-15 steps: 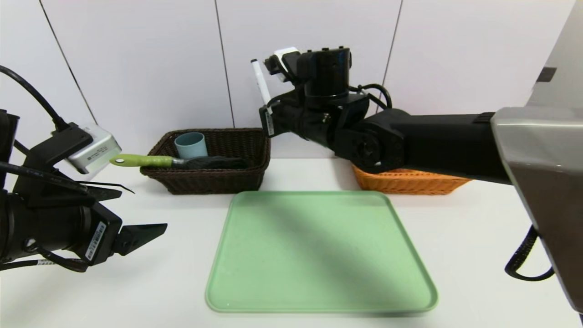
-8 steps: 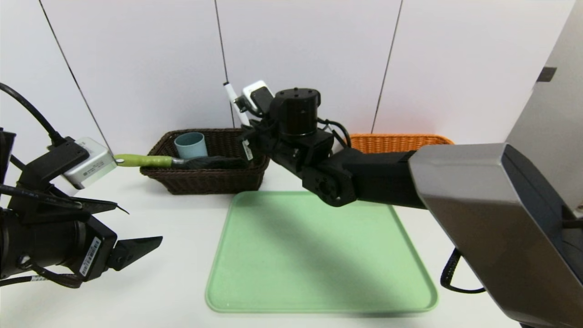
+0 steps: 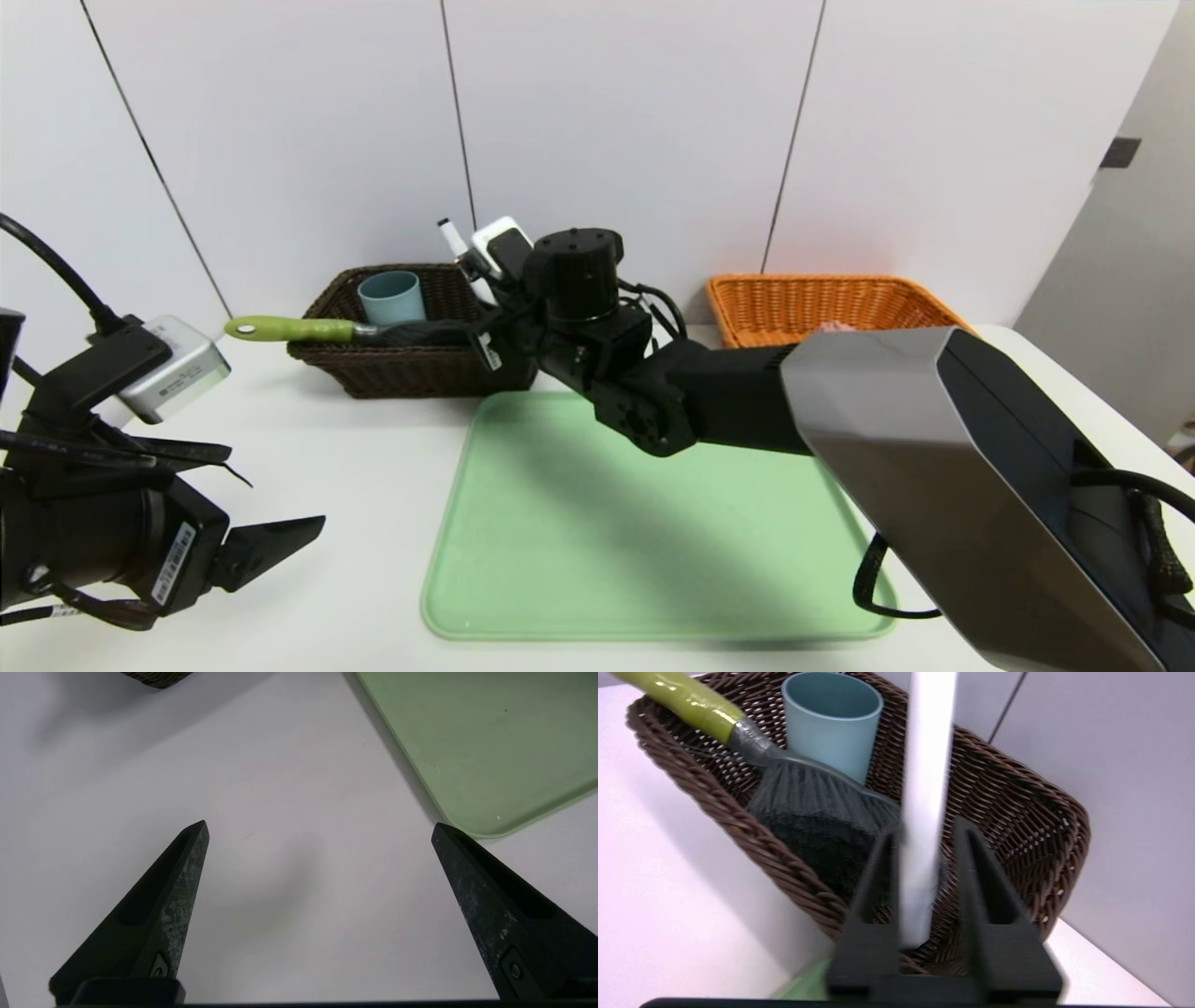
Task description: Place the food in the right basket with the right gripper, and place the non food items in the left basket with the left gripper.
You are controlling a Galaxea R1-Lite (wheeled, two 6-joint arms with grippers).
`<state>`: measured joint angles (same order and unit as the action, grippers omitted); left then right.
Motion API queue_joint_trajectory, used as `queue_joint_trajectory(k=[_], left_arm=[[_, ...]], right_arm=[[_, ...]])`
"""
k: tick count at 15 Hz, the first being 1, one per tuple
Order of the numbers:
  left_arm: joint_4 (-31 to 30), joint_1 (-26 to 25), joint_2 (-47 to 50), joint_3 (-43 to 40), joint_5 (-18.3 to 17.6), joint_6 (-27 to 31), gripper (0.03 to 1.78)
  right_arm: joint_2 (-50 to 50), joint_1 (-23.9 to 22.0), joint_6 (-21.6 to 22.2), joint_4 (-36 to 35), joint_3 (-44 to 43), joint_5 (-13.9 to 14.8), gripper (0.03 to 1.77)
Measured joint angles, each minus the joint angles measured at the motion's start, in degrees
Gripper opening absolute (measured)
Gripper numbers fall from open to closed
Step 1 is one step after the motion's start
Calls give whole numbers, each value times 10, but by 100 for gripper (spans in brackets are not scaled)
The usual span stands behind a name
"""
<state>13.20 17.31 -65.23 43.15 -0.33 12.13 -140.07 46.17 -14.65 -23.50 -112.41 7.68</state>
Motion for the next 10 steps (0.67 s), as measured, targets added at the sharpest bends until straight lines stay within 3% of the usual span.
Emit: queue_joint_trajectory(k=[4, 10], left_arm=[[0, 0, 12, -3, 3, 1, 169], [0, -1, 25, 0, 5, 0, 169]], right_arm=[[0, 0, 0, 0, 1, 0, 97], [32, -13, 2, 1, 1, 4, 137]])
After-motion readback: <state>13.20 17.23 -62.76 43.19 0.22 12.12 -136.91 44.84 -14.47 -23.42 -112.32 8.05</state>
